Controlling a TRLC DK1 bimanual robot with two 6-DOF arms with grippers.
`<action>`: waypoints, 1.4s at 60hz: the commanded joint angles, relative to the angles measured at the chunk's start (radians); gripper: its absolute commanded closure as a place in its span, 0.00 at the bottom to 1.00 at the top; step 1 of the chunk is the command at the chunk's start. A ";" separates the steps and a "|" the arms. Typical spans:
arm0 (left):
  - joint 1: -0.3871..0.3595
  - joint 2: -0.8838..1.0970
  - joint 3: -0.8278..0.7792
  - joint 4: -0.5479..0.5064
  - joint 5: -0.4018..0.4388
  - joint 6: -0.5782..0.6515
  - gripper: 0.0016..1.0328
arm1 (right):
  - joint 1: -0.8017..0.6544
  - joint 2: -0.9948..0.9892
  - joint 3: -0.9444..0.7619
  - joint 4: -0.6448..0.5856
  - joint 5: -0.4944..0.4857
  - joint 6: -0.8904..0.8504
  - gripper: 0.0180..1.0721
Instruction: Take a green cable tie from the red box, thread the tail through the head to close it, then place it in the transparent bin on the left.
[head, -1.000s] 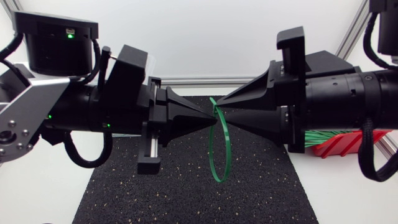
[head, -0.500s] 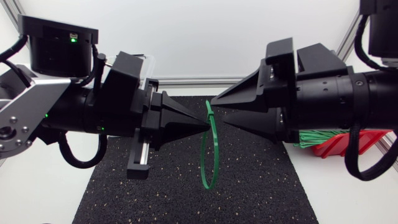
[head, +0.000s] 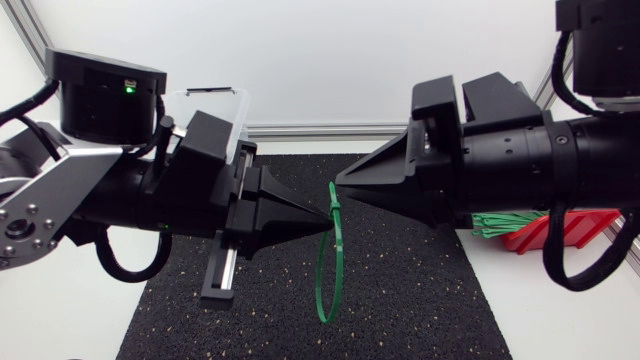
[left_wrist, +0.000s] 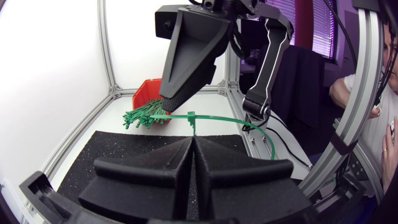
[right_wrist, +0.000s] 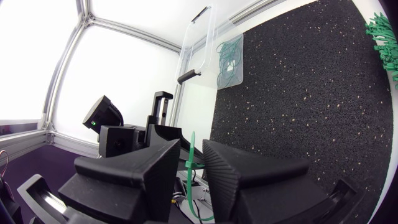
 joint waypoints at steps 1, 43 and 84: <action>-0.021 -0.026 -0.033 0.002 0.009 0.042 0.97 | 0.010 0.011 -0.028 0.015 -0.008 -0.013 0.74; -0.013 -0.059 -0.070 0.054 0.009 0.124 0.97 | 0.065 0.003 -0.051 0.061 0.046 -0.015 0.95; -0.129 -0.172 -0.168 0.021 -0.011 0.165 0.97 | 0.000 0.052 -0.031 0.098 0.056 -0.018 0.94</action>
